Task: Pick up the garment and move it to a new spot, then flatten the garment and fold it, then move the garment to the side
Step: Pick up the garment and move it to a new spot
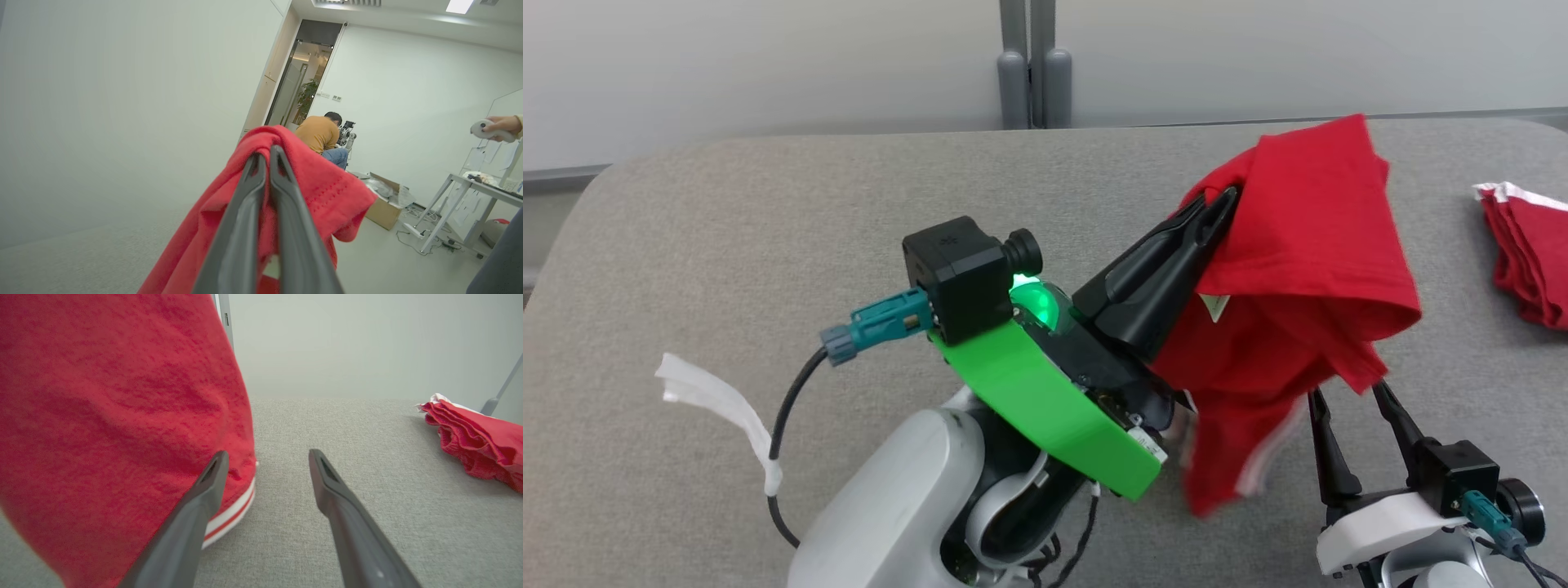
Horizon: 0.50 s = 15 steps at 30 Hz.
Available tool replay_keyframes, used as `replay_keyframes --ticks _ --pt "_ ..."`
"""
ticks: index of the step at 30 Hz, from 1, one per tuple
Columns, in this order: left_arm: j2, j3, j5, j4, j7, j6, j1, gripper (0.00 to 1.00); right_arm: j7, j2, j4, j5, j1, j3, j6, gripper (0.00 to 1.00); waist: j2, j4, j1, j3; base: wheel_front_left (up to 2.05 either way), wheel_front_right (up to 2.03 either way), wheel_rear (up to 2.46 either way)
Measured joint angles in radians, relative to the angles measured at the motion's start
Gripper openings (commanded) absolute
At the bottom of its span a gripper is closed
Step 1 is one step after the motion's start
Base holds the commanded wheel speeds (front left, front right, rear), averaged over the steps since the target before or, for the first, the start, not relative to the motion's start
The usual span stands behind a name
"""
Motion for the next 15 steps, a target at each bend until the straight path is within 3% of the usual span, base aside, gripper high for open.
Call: replay_keyframes --ticks 5,7,10,15 --pt "-0.002 -0.025 -0.051 -0.024 -0.06 0.117 -0.023 0.0 0.0 0.002 0.001 0.003 -0.002 0.004 0.0 1.0 0.0 -0.064 0.0 -0.003 0.0 0.0 0.0" --pt "-0.003 -0.004 -0.063 0.087 -0.083 0.16 -0.025 0.0 0.0 0.002 0.002 0.015 -0.006 0.004 0.0 1.0 0.0 -0.097 0.0 0.004 0.0 0.0 0.0" --pt "0.017 0.02 -0.032 0.263 -0.106 0.191 -0.029 0.0 0.0 0.002 0.004 0.021 -0.011 0.004 0.0 1.0 0.0 -0.126 0.0 0.015 0.0 0.0 0.0" --pt "0.027 0.11 -0.071 0.588 -0.172 0.205 -0.028 0.0 0.0 0.003 0.009 0.028 -0.022 0.018 0.0 1.0 0.0 -0.163 0.0 0.039 0.0 0.0 0.0"
